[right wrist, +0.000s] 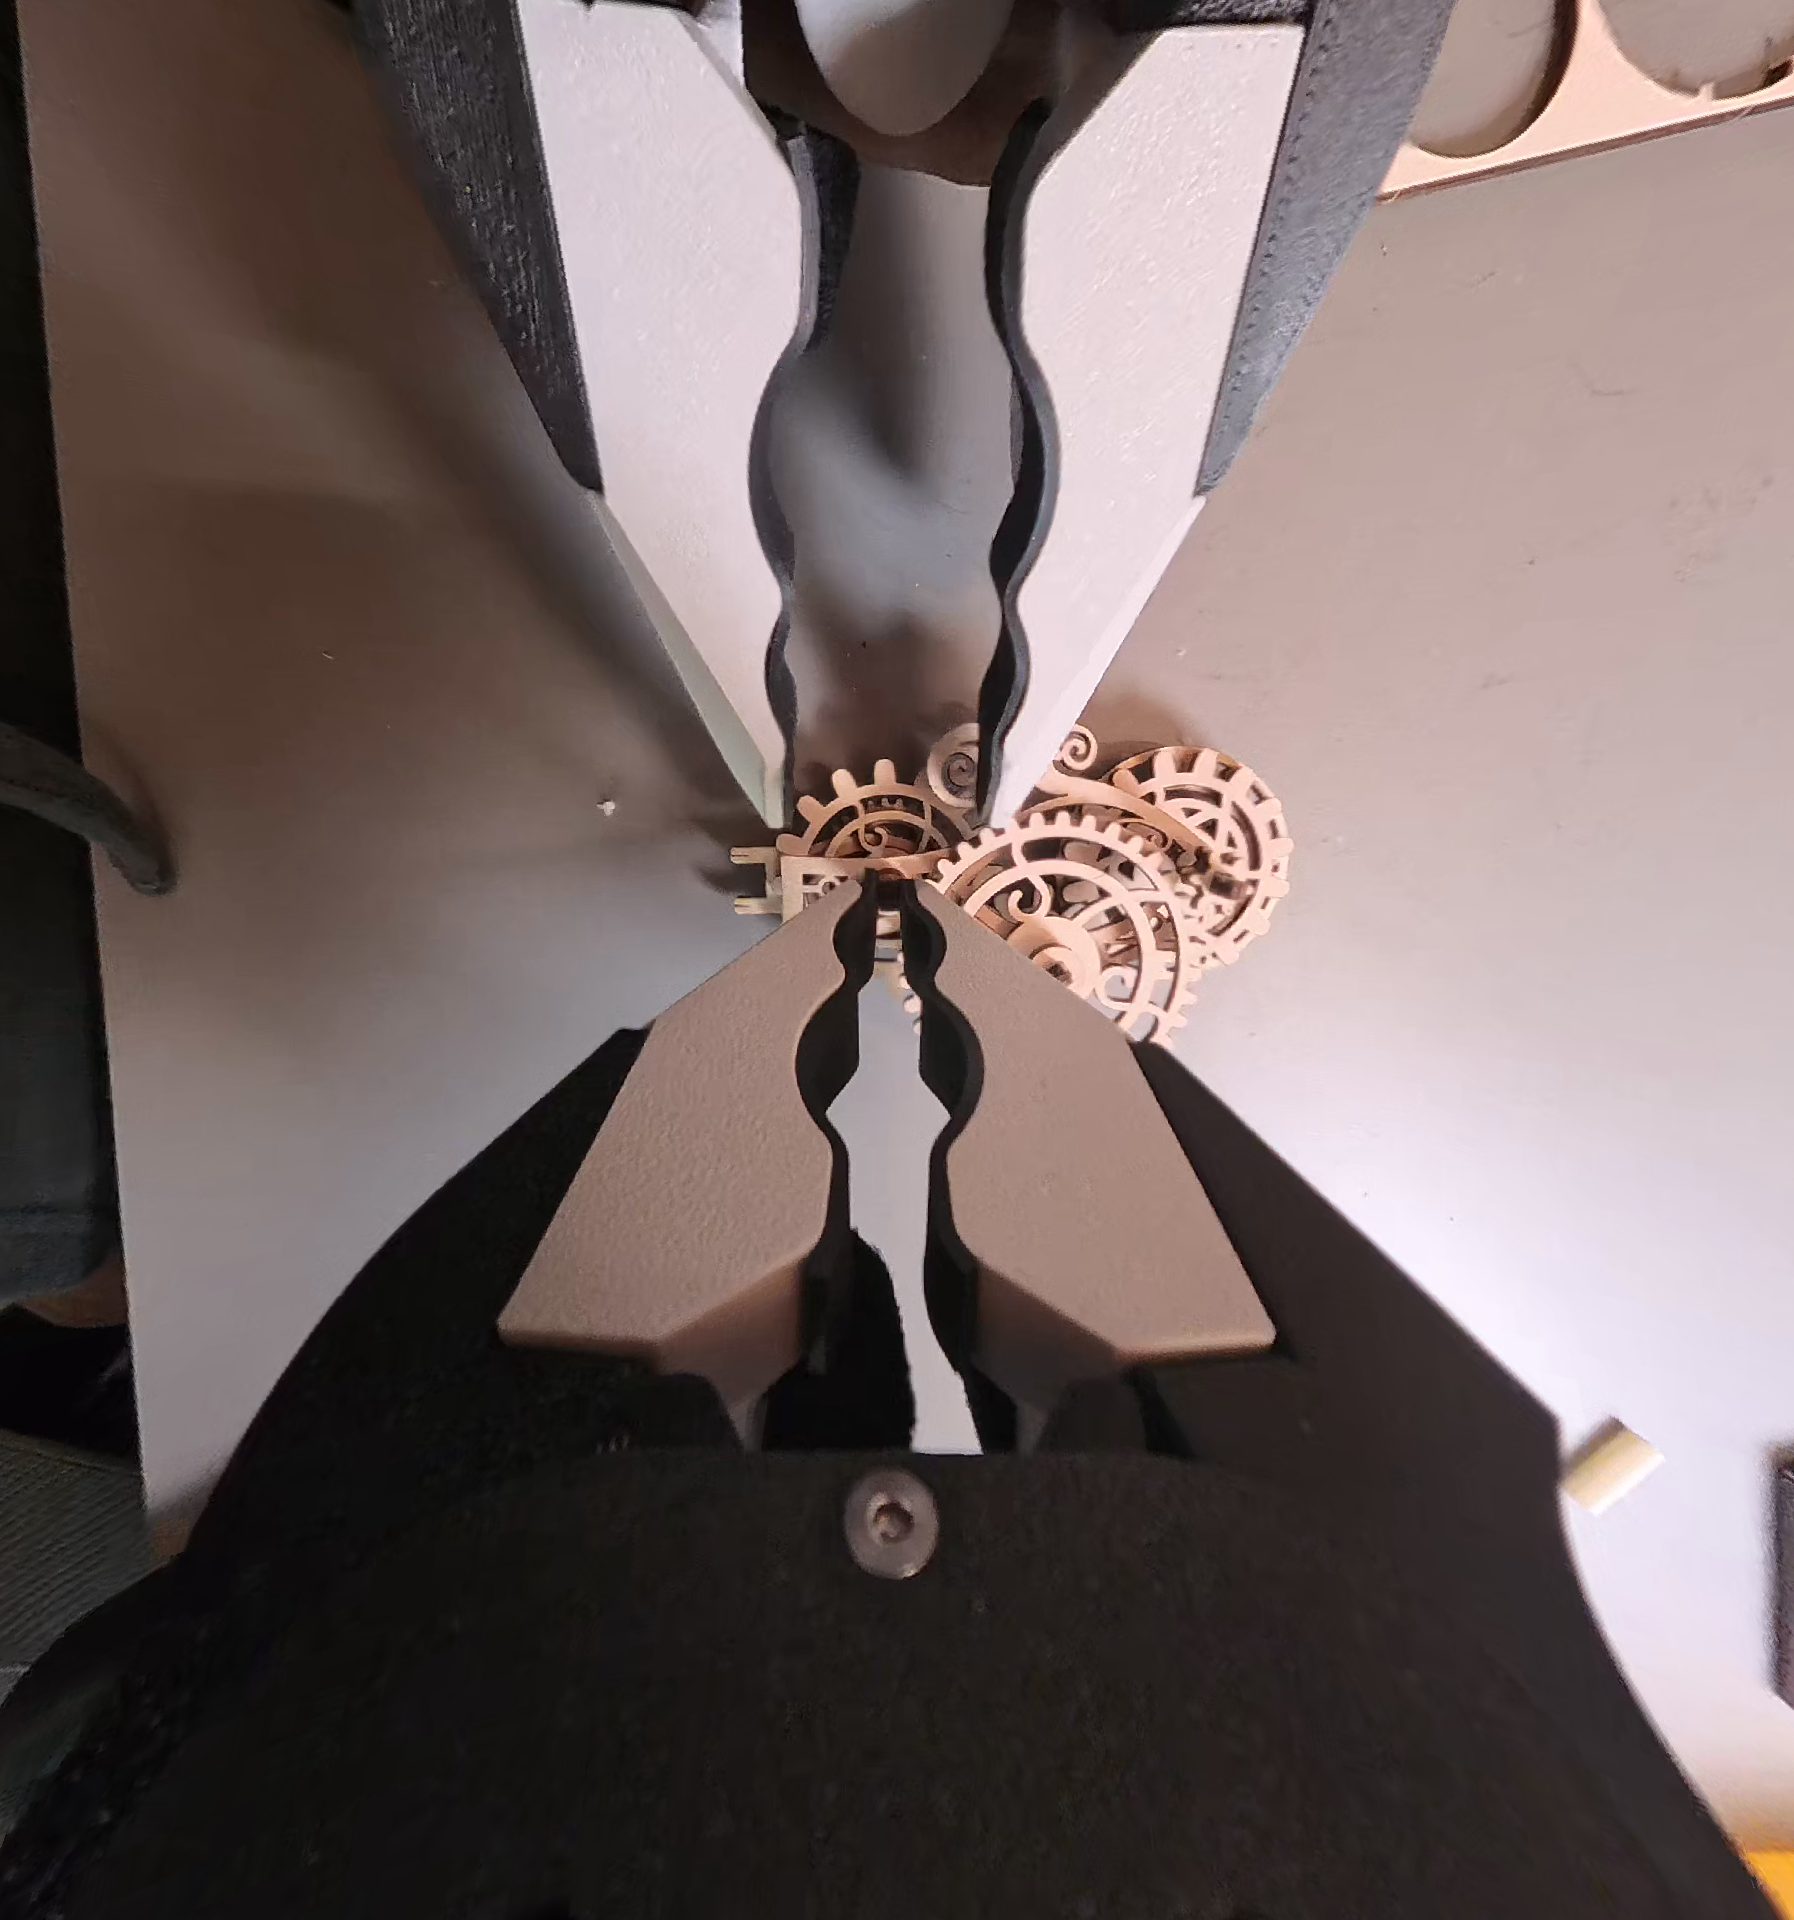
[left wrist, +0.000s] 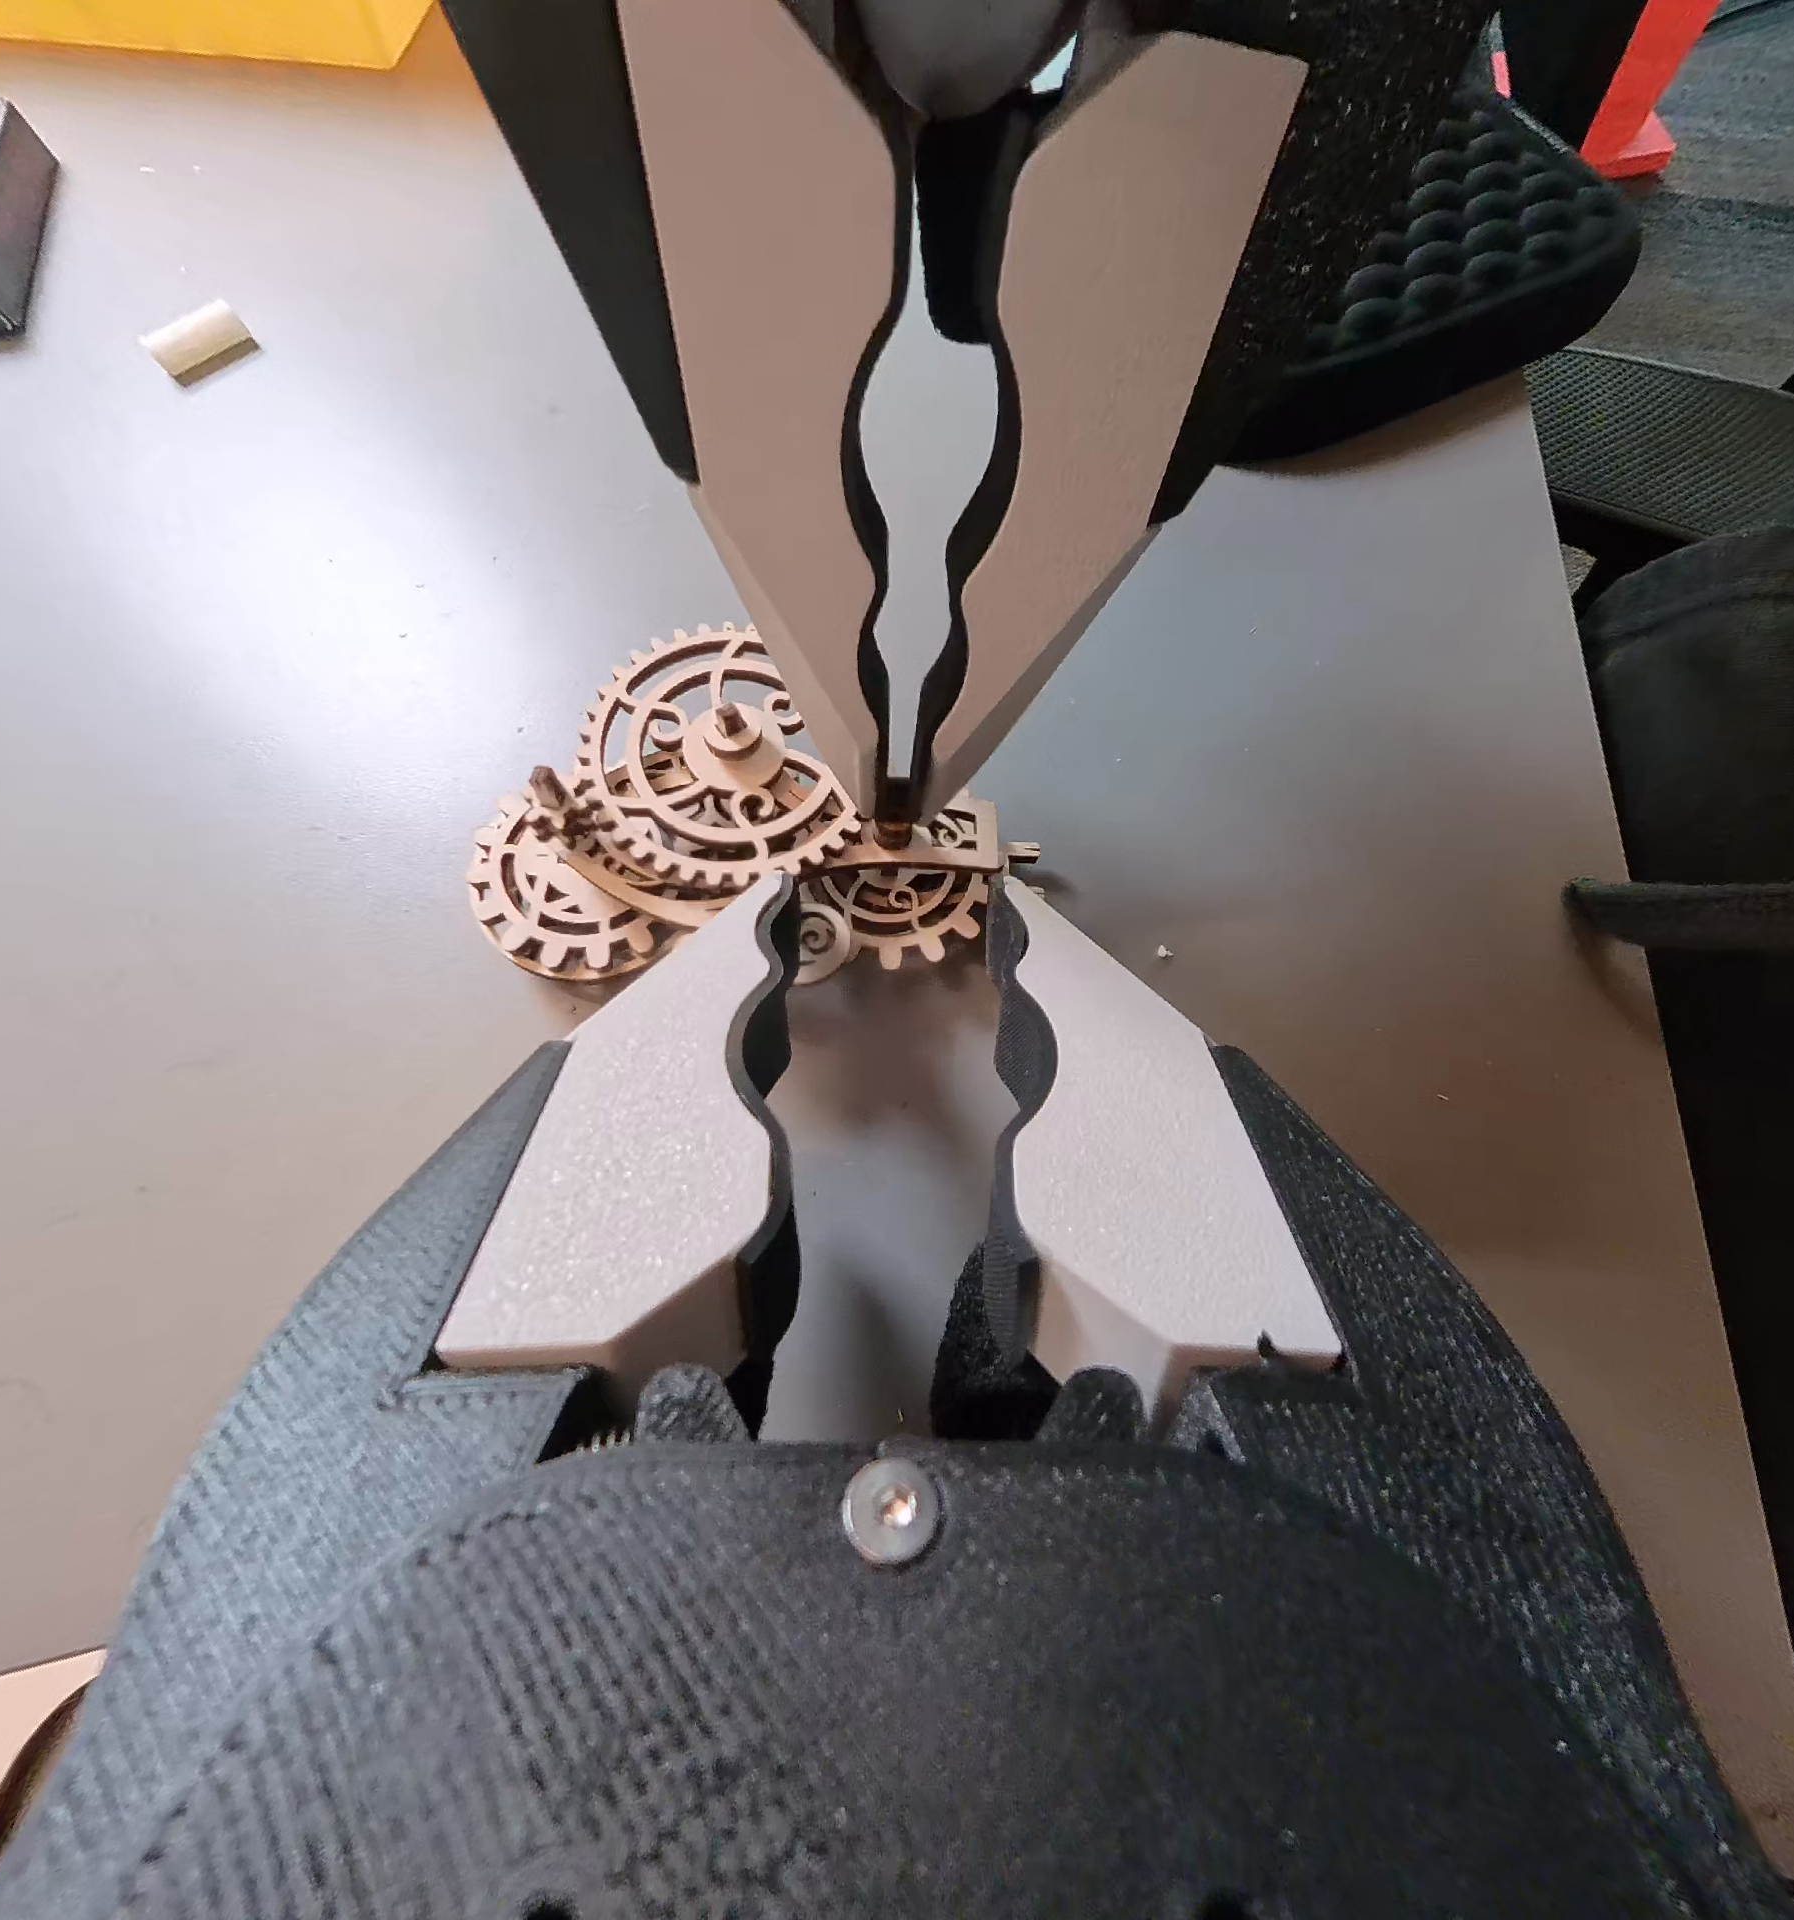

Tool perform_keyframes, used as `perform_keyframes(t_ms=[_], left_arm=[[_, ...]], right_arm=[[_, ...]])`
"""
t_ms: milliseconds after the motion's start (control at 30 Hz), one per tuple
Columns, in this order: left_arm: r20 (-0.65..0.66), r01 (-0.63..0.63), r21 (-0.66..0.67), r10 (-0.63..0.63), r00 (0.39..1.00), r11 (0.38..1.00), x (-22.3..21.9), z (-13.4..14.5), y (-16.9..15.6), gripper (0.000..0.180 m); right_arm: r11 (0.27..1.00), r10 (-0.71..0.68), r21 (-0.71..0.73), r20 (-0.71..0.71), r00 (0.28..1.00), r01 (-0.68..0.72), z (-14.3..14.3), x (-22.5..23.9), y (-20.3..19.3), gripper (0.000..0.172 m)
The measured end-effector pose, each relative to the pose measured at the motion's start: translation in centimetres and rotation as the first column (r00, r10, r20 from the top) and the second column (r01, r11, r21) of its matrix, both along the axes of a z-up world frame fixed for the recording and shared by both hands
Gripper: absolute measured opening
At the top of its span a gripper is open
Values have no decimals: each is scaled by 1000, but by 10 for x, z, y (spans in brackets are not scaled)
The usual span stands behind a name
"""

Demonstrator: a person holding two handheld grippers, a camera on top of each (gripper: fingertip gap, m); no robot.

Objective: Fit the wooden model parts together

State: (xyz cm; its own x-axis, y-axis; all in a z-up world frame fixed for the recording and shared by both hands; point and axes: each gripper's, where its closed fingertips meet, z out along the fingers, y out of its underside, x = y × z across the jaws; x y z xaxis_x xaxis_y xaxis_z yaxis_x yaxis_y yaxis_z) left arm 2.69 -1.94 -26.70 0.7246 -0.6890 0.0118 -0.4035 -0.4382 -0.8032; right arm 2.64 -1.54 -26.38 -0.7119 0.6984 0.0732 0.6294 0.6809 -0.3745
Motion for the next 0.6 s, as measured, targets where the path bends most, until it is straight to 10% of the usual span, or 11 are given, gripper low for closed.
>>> perform_keyframes(t_ms=[600], left_arm=[[10, 40, 69, -41, 999, 997, -5, 8, 3, 33]], right_arm=[[929, -327, -256, -225, 918, 268, 8, 4, 6, 10]])
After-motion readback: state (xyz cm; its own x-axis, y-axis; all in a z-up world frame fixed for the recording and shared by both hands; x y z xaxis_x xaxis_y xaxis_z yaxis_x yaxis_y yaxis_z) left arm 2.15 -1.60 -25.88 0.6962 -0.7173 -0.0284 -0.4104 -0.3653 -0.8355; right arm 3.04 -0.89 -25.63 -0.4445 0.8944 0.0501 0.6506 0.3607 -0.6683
